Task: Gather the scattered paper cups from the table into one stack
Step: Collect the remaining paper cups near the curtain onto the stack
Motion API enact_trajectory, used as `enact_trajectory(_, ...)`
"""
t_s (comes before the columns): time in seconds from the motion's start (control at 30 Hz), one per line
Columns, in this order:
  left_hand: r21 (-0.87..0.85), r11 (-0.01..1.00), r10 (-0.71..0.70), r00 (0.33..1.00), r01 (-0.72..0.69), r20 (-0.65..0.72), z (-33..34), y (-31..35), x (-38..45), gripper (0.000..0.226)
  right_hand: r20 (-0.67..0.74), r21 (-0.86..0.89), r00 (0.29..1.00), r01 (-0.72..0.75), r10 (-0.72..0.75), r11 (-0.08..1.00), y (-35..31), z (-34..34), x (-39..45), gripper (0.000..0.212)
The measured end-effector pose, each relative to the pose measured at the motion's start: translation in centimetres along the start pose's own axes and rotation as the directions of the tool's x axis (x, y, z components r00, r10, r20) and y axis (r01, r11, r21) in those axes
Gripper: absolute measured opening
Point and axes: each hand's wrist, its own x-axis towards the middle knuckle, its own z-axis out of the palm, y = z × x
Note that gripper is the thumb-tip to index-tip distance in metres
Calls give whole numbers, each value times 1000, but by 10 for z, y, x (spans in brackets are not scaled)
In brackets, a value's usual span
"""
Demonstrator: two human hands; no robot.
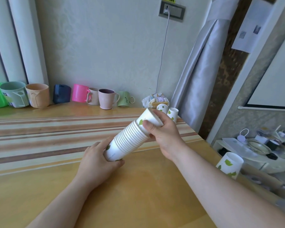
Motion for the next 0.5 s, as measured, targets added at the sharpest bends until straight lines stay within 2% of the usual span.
enact_trajectory(0.13, 6, 1000, 10, 1000, -10, 15, -3, 4, 0, 74, 111, -182, 993, -13, 34, 983, 6, -2, -10, 128)
enact_trajectory(0.2, -10, 1000, 6, 999, -5, 37, -3, 6, -3, 73, 172, -272, 984, 6, 42, 962, 3, -9, -18, 138)
enact_trajectory(0.27, -30, 1000, -1, 998, 3, 66, -3, 9, -7, 76, 191, -355, 981, 43, 28, 934, -2, -24, -24, 123)
enact_trajectory(0.33, -38, 999, 1, 995, 3, 101, -1, 12, -8, 79, 144, -377, 989, 40, 16, 925, -11, -42, -29, 91)
enact_trajectory(0.4, -20, 1000, 8, 987, -5, 158, 3, 21, -9, 85, 74, -506, 997, 60, -26, 861, -23, -66, -32, 64)
enact_trajectory(0.43, -9, 1000, 9, 982, -7, 191, 5, 26, -10, 87, 51, -628, 996, 86, -69, 773, -29, -79, -33, 55)
enact_trajectory(0.5, -3, 1000, 16, 965, -15, 261, 13, 42, -13, 86, 47, -877, 992, 98, -119, 470, -43, -113, -37, 52)
